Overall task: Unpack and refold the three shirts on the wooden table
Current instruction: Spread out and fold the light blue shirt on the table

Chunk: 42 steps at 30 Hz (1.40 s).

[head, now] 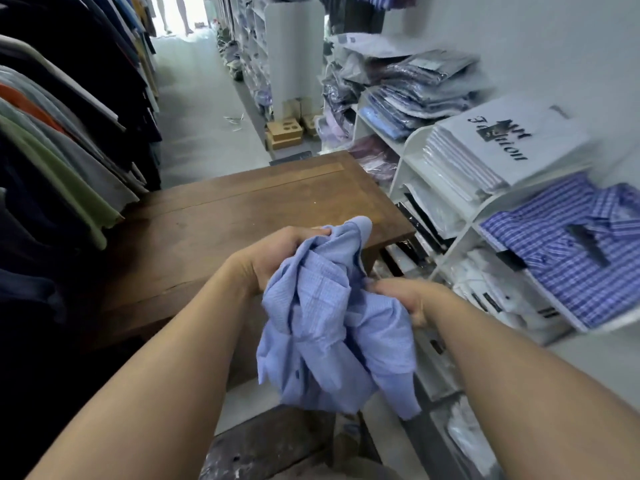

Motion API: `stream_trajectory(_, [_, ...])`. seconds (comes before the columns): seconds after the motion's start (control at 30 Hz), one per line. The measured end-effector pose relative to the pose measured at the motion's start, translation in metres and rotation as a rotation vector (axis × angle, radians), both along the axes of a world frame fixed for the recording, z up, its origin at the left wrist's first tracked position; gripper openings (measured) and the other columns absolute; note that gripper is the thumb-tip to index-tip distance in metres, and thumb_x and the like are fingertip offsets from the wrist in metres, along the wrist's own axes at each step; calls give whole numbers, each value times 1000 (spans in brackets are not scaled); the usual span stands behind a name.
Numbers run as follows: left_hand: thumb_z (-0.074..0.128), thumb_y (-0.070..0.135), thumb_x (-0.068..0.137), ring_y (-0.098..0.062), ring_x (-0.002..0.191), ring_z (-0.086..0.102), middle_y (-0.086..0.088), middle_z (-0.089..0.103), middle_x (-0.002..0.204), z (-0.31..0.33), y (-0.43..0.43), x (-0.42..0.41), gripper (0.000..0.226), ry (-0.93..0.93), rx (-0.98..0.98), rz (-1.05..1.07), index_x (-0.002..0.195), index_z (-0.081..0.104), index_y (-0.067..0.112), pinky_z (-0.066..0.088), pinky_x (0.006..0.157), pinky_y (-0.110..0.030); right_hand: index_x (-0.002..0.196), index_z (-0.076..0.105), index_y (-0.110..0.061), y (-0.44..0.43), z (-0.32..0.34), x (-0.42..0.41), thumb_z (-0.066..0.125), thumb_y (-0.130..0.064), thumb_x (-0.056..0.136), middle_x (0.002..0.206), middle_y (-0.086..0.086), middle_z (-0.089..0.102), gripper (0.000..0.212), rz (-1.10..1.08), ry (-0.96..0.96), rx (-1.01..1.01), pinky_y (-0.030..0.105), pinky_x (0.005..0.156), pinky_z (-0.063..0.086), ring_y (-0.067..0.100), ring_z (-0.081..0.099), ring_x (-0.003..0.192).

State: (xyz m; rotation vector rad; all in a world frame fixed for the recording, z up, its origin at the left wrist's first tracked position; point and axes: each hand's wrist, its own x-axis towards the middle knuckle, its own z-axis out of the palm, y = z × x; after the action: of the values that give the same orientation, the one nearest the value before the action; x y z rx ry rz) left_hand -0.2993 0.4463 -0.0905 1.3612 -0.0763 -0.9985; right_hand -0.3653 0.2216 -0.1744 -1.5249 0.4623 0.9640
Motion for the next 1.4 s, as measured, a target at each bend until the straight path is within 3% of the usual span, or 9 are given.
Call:
stream_trajectory(0.07, [60, 21, 95, -17, 74, 51, -6, 51, 83, -9, -3, 4, 12, 81, -217, -46, 87, 54, 15, 44, 76, -29, 95, 73, -11, -2, -2, -4, 63, -28, 92, 102, 17, 74, 19, -239, -166, -68, 44, 91, 53, 33, 69, 96])
stream_trajectory(0.13, [64, 28, 93, -20, 79, 53, -6, 53, 85, -21, -5, 10, 15, 58, -213, 17, 90, 54, 17, 44, 82, -35, 98, 69, -18, -6, -3, -6, 56, -16, 94, 103, 11, 75, 14, -406, -402, -306, 46, 92, 55, 33, 70, 101])
stream_trajectory(0.33, [64, 22, 96, -16, 74, 58, -1, 68, 79, -45, 9, 22, 12, -476, 338, 361, 90, 73, 18, 48, 75, -31, 75, 43, -16, -12, 15, -5, 53, -24, 91, 72, 2, 53, 20, -480, -630, -945, 35, 67, 39, 33, 53, 75])
stream_trajectory(0.5, [55, 9, 99, -21, 79, 57, -4, 66, 81, -45, 35, 33, 18, -674, 679, 345, 92, 69, 17, 43, 67, -27, 74, 46, -19, -4, 27, 14, 50, -41, 82, 75, 6, 63, 23, -487, -777, -1125, 42, 69, 51, 37, 57, 76])
stream_trajectory(0.6, [45, 1, 99, -25, 83, 56, -6, 63, 82, -41, 49, 41, 25, -641, 752, 382, 94, 65, 15, 41, 71, -27, 75, 49, -21, 1, 28, 35, 42, -45, 77, 79, 11, 64, 25, -427, -884, -1193, 42, 77, 47, 39, 56, 83])
stream_trajectory(0.73, [39, -1, 92, -22, 68, 54, -2, 60, 71, -33, 67, 53, 28, -550, 749, 500, 90, 64, 14, 39, 52, -25, 86, 50, -22, 10, 31, 70, 46, -31, 86, 87, 14, 64, 10, -237, -1014, -1199, 44, 84, 38, 39, 54, 90])
stream_trajectory(0.93, [62, 26, 88, -22, 76, 59, -3, 69, 84, -25, 86, 74, 14, -592, 851, 416, 81, 65, 14, 46, 64, -30, 96, 49, -20, 22, 32, 137, 50, -16, 92, 95, 14, 69, 6, -168, -1127, -1127, 47, 87, 38, 38, 58, 94])
stream_trajectory(1.1, [61, 25, 93, -35, 99, 64, -13, 71, 101, -28, 99, 105, 16, -700, 1207, 418, 104, 71, 19, 44, 71, -31, 109, 60, -20, 28, 25, 200, 47, -14, 95, 108, 14, 70, 19, -12, -995, -1140, 43, 92, 33, 37, 58, 109])
stream_trajectory(1.4, [51, 20, 94, -34, 90, 59, -10, 67, 98, -48, 103, 148, 19, -656, 1359, 621, 92, 69, 22, 42, 67, -34, 107, 61, -17, 42, 13, 260, 44, -5, 90, 111, 14, 68, 28, 72, -844, -1100, 42, 96, 34, 37, 57, 112])
